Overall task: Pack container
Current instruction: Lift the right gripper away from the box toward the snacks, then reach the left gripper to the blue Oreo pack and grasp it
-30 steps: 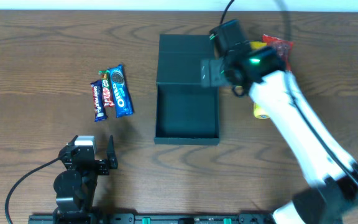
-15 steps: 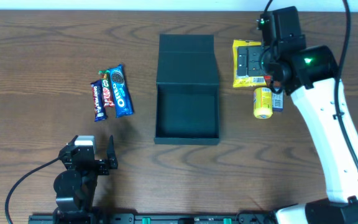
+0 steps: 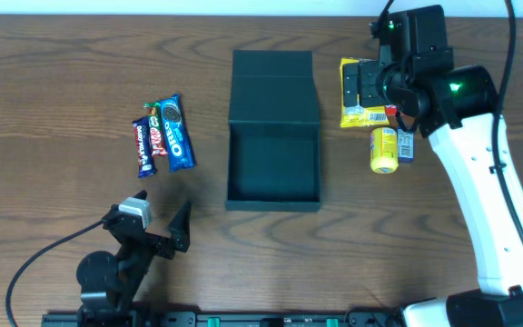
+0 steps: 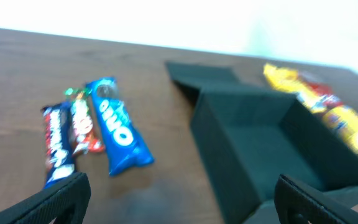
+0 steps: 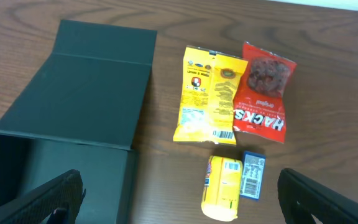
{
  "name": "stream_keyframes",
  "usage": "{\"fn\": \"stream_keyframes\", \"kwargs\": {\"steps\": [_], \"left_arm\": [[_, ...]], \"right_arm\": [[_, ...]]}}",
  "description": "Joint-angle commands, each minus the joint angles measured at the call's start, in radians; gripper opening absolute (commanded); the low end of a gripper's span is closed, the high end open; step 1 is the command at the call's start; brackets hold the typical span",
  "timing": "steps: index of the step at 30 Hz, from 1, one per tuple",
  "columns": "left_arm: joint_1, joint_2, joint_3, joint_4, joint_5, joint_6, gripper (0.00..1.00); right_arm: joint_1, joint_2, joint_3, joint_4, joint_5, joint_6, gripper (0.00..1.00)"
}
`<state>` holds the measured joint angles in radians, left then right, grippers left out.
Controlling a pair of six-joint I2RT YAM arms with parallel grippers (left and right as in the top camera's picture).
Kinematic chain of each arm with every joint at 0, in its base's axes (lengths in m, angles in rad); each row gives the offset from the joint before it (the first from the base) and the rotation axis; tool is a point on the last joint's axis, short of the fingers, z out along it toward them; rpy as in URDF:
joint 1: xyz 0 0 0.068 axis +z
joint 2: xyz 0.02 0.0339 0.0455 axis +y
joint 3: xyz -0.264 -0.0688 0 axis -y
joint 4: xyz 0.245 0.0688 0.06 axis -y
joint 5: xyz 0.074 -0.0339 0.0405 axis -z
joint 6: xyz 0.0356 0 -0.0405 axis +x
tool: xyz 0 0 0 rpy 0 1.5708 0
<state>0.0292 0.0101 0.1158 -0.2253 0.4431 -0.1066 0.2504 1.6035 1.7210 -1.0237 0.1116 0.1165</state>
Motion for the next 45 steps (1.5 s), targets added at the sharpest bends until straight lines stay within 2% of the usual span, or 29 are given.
{"fn": "stream_keyframes", "kwargs": {"steps": [1, 3, 7, 11, 18, 21, 26, 31, 35, 37, 40, 45], "left_arm": [[0.003, -0.002, 0.014, 0.022, 0.036, -0.054, 0.96], [0.003, 0.017, 0.037, 0.014, 0.018, -0.042, 0.95], [0.003, 0.158, 0.131, 0.013, -0.032, 0.082, 0.95], [0.003, 0.409, 0.26, 0.002, -0.075, 0.176, 0.95], [0.002, 0.901, 0.534, -0.079, -0.201, 0.182, 0.95], [-0.013, 1.135, 0.692, -0.122, -0.251, 0.184, 0.96], [-0.037, 1.427, 0.871, -0.119, -0.194, 0.183, 0.95], [-0.037, 1.535, 0.881, -0.024, -0.13, 0.093, 0.95], [-0.037, 1.574, 0.881, 0.02, -0.015, 0.076, 0.95], [-0.037, 1.584, 0.881, 0.022, -0.06, 0.076, 0.95], [-0.041, 1.604, 0.881, 0.024, -0.209, 0.048, 0.95], [-0.064, 1.639, 0.881, 0.068, -0.242, 0.047, 0.95]], "right_arm": [[-0.009, 0.002, -0.003, 0.006, -0.015, -0.021, 0.99], [-0.009, 0.002, -0.003, 0.013, -0.015, -0.021, 0.99], [-0.009, 0.002, -0.003, 0.038, -0.015, -0.021, 0.99], [-0.009, 0.002, -0.003, 0.068, -0.015, -0.021, 0.99], [-0.009, 0.002, -0.003, 0.141, -0.013, -0.023, 0.99], [-0.009, 0.002, -0.003, 0.196, -0.011, -0.065, 0.99], [-0.02, 0.003, -0.003, 0.29, -0.011, -0.144, 0.99], [-0.048, 0.014, -0.003, 0.351, -0.036, -0.159, 0.99], [-0.058, 0.026, -0.003, 0.337, -0.194, -0.252, 0.99], [-0.058, 0.031, -0.003, 0.323, -0.249, -0.275, 0.99], [-0.057, 0.041, -0.003, 0.314, -0.259, -0.275, 0.99], [-0.057, 0.053, -0.003, 0.293, -0.259, -0.275, 0.99]]}}
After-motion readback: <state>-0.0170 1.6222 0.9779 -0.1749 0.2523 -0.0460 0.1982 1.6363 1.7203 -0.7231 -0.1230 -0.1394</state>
